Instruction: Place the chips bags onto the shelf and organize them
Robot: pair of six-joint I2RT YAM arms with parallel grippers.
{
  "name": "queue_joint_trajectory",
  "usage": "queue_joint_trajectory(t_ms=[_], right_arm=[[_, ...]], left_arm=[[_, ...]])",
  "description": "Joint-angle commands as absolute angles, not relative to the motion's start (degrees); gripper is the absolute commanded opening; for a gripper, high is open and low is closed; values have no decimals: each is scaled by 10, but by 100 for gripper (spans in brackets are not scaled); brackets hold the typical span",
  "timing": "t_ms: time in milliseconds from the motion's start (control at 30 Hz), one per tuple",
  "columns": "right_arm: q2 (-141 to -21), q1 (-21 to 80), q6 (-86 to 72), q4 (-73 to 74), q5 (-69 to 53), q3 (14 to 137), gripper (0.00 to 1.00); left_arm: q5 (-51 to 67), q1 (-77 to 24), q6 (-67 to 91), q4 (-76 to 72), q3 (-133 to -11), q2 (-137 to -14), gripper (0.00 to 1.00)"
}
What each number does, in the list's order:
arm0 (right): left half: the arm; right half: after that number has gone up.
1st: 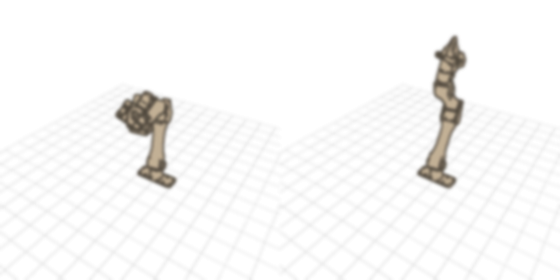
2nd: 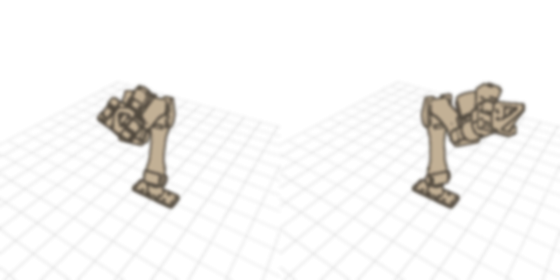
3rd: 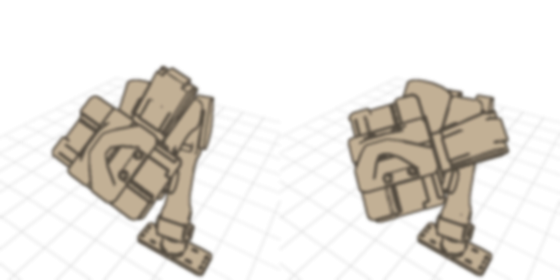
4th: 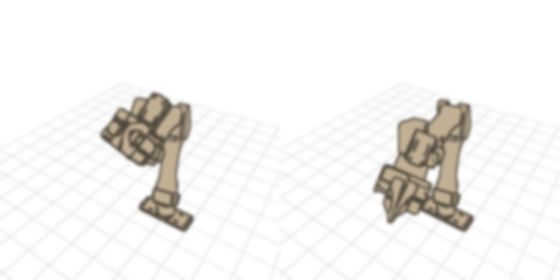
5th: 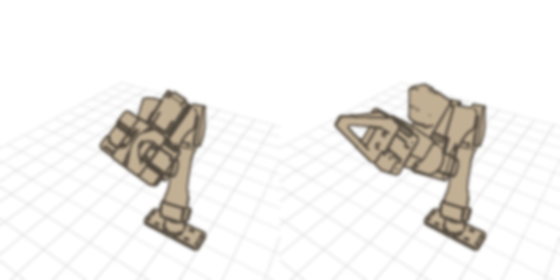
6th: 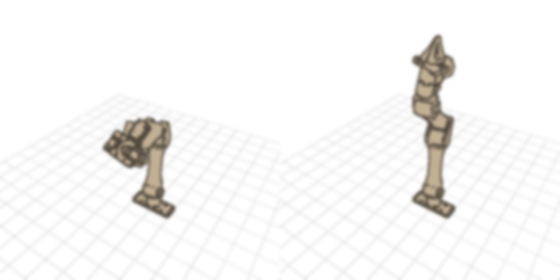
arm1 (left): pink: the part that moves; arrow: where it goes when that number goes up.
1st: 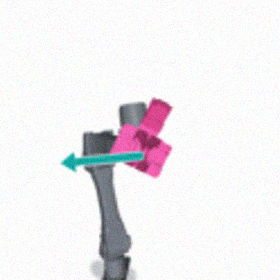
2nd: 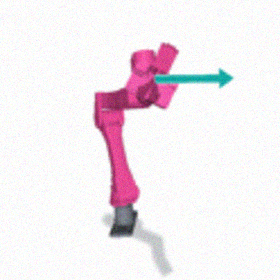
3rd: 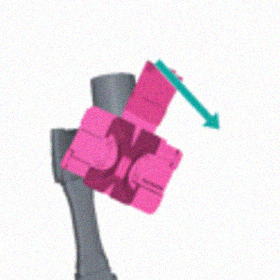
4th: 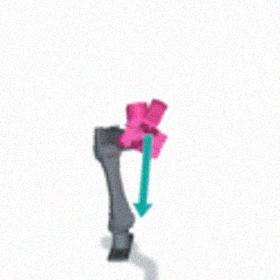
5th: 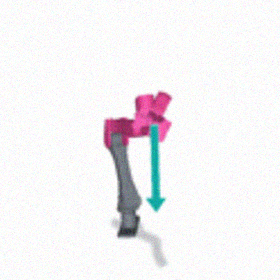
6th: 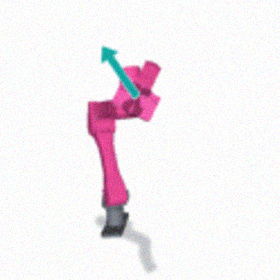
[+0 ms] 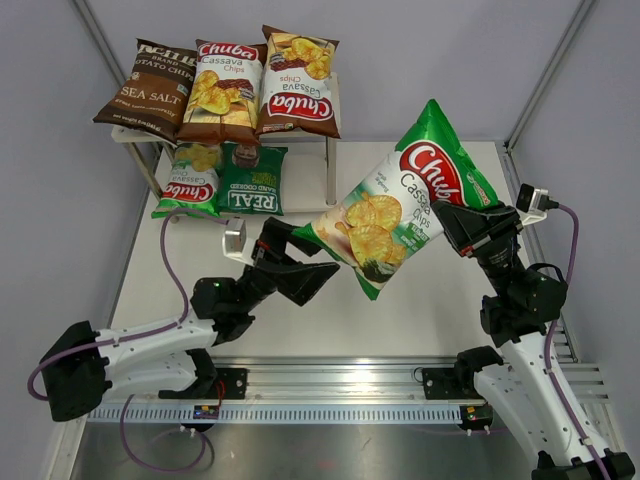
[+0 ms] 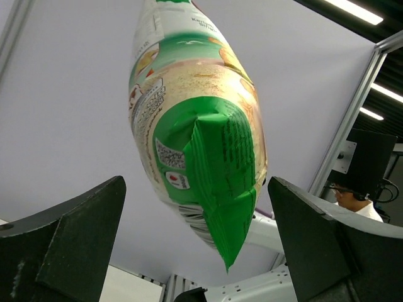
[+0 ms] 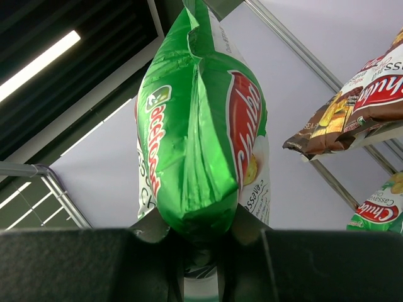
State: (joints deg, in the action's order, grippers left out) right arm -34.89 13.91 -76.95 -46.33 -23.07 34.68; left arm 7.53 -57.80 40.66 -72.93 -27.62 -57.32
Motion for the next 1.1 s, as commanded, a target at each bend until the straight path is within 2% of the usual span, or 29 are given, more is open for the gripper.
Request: queue_joint_trajectory(t_ms=[0,667,700,733,767,833,867,967,1000,1067], right_arm=[[-347,142,-776,-512,-225,349,8],[-346,143,-736,-452,-347,314,9],[-338,143,-730,-447,-358,302,11],[-338,143,-730,-447,-359,301,11],[-334,144,-723,-442,-362,299,13],[-318,143,-708,-411,-363,299,16],[-313,144,-688,-400,-360,300,17],[-291,143,-658,-356,-344,301,33],[-280,143,-652,-342,-338,301,41],[-272,143,-634,-308,-323,302,57]], left_arm=[[93,-589,408,-847,-314,-610,99],[111,-600,386,-800,-373,-635,98],[97,-600,385,-796,-368,-635,81],[97,-600,385,-796,-368,-635,80],[89,-600,384,-794,-366,-635,66],[77,-600,384,-782,-355,-632,49],[66,-600,385,-771,-352,-628,36],[50,-600,386,-759,-322,-622,22],[48,-599,384,-754,-305,-614,17],[40,-599,385,-738,-286,-603,15]])
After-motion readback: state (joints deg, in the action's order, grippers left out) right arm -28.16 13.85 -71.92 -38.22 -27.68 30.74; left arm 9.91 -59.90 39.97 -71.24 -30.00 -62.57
